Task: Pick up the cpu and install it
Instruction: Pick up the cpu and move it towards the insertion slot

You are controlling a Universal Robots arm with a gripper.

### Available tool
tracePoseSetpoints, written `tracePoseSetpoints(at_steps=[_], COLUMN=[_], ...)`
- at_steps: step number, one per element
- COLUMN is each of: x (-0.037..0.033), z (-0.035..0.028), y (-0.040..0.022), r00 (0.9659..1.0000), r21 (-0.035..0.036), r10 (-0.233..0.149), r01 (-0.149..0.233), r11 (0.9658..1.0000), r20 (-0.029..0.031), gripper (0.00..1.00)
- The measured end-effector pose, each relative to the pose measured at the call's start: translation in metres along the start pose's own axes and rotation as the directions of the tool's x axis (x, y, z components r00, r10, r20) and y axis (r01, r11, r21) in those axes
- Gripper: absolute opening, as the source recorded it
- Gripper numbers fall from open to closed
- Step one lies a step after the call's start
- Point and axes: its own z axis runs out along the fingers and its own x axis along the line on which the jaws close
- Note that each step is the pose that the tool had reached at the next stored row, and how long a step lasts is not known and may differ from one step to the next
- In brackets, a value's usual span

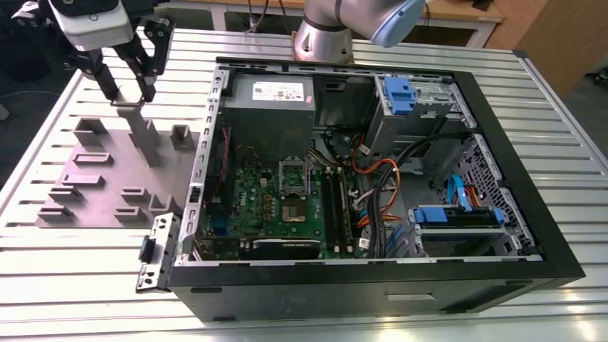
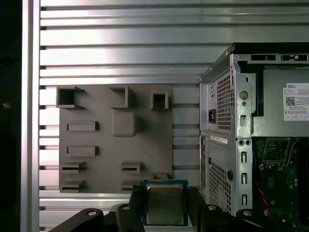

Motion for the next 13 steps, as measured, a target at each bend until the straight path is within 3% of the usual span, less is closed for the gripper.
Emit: tracePoseSetpoints(at_steps=[13], x=[-0.0002], z=[0.0000], y=[-0.0018], r00=[1.0000], r21=[0.0000], r10=[0.000], r01=[0.000], r11=[1.0000], r20=[0.0001], gripper=[0.47])
